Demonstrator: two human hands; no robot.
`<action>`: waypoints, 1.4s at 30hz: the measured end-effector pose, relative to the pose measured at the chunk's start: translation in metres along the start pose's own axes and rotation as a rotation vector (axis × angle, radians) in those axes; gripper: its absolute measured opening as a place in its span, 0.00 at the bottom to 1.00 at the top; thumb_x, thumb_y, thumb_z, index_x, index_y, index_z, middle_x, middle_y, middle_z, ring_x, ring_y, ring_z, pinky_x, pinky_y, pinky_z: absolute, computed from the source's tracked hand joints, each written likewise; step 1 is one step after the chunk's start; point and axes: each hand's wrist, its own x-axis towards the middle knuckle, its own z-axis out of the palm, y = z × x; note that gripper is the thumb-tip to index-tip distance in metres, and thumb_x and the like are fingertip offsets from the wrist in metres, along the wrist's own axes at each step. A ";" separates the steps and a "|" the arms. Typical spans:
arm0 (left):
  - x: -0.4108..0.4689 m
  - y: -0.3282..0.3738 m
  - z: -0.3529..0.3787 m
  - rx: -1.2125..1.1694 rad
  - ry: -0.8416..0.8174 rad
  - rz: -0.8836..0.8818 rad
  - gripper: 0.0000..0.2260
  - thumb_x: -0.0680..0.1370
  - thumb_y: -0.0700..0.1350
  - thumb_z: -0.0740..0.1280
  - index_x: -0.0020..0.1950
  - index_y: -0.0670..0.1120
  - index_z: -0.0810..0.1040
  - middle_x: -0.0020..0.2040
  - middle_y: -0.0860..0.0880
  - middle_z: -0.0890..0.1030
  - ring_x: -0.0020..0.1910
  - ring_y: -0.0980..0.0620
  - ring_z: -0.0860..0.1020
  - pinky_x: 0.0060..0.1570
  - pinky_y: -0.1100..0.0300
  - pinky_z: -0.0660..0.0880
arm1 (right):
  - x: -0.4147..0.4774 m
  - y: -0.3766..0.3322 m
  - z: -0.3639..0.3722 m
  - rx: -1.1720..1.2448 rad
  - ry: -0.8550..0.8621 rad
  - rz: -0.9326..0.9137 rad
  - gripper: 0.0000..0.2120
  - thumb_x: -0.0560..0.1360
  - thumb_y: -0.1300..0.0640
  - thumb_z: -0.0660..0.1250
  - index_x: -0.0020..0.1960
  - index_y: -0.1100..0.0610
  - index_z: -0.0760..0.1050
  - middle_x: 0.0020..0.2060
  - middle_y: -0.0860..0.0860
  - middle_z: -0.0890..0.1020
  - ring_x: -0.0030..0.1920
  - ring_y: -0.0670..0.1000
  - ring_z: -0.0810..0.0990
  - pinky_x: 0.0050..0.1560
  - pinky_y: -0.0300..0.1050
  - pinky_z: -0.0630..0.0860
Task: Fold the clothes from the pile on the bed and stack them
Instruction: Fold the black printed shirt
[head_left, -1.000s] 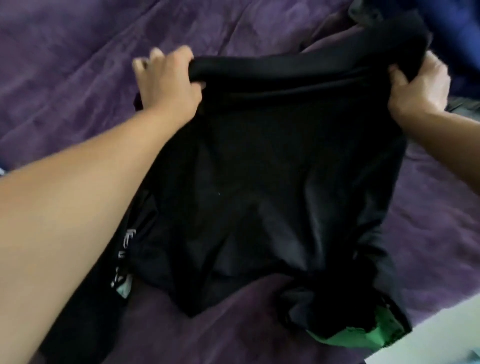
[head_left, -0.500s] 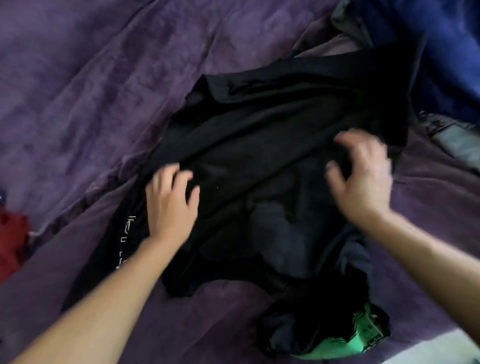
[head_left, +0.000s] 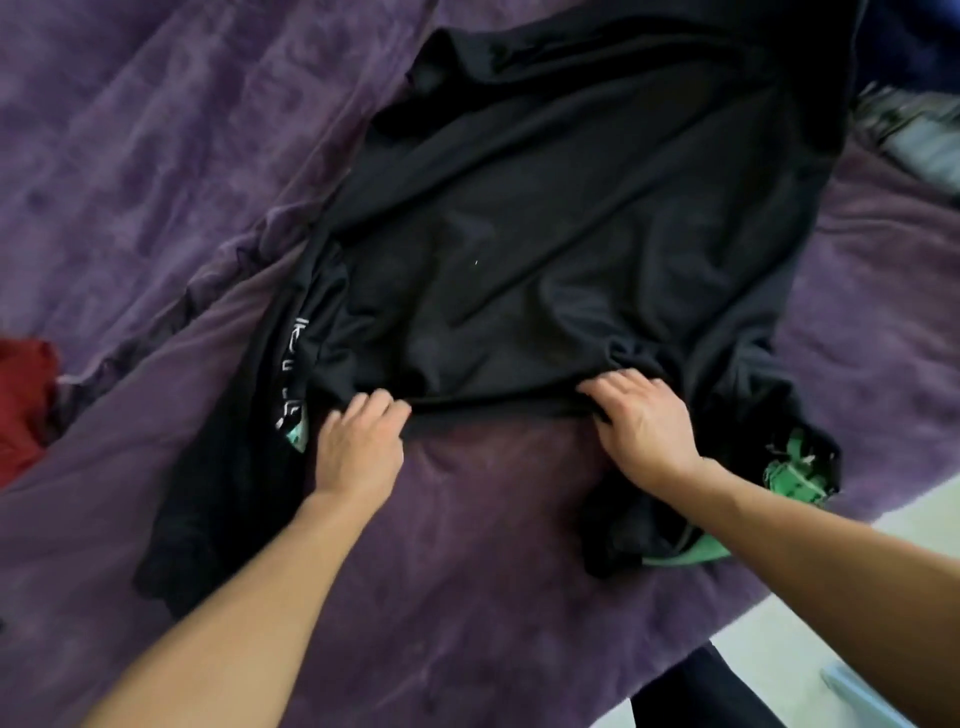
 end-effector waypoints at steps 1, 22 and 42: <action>-0.002 -0.008 -0.009 -0.022 0.047 0.002 0.13 0.66 0.34 0.70 0.50 0.42 0.81 0.47 0.43 0.79 0.48 0.41 0.78 0.42 0.46 0.74 | -0.002 -0.011 -0.006 0.020 0.035 0.036 0.16 0.64 0.62 0.74 0.52 0.57 0.81 0.44 0.52 0.83 0.46 0.58 0.81 0.42 0.49 0.74; -0.169 -0.048 0.013 0.095 0.056 0.173 0.18 0.64 0.45 0.61 0.51 0.44 0.81 0.61 0.38 0.77 0.61 0.38 0.74 0.55 0.45 0.69 | -0.181 -0.090 -0.006 0.395 0.421 0.356 0.20 0.69 0.53 0.72 0.59 0.55 0.75 0.58 0.51 0.77 0.61 0.53 0.74 0.61 0.49 0.71; -0.191 0.090 0.075 0.038 -0.215 0.243 0.15 0.79 0.45 0.60 0.65 0.49 0.74 0.78 0.45 0.52 0.77 0.48 0.48 0.75 0.50 0.45 | -0.097 0.074 -0.152 0.056 0.579 0.325 0.13 0.70 0.59 0.57 0.52 0.51 0.75 0.48 0.53 0.77 0.51 0.55 0.73 0.54 0.50 0.67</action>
